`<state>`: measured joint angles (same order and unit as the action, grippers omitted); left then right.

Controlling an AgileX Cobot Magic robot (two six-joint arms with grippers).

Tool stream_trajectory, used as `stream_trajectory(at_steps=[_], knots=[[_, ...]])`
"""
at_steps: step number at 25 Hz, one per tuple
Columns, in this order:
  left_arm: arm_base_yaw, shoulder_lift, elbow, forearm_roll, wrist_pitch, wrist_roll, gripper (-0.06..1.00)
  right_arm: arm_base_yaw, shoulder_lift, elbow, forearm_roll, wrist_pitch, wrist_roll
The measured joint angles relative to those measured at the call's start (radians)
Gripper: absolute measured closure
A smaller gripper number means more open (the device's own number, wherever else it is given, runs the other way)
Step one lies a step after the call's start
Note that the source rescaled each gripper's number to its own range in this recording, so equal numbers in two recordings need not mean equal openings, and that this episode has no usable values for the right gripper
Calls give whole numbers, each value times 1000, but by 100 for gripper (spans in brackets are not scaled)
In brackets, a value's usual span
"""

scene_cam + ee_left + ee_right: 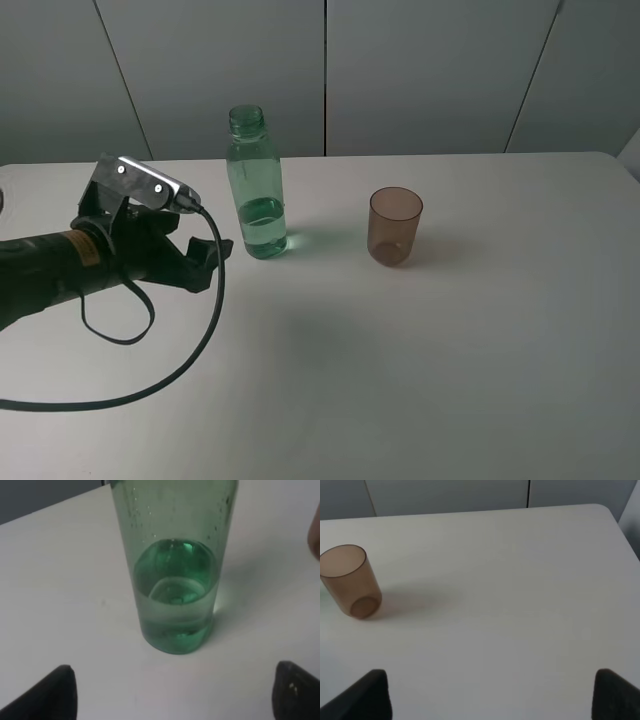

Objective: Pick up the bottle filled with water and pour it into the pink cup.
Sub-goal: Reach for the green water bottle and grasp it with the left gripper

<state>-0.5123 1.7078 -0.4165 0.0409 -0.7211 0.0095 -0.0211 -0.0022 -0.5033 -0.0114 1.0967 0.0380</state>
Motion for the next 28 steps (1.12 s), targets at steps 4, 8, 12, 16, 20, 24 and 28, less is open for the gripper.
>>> stream_trajectory(at_steps=[4,8,12,16,20,24,28], knots=[[0,46,-58,4,-10,0,-6,0,0,0,0,0,0],[0,89,-110,16,-12,0,-6,0,0,0,0,0,0],[0,125,-157,33,-8,0,-6,0,0,0,0,0,0],[0,148,-185,44,-4,0,-6,0,0,0,0,0,0],[0,159,-208,50,-1,0,-6,0,0,0,0,0,0],[0,167,-242,52,-1,-2,-6,0,0,0,0,0,0],[0,203,-273,58,0,-2,-6,0,0,0,0,0,0]])
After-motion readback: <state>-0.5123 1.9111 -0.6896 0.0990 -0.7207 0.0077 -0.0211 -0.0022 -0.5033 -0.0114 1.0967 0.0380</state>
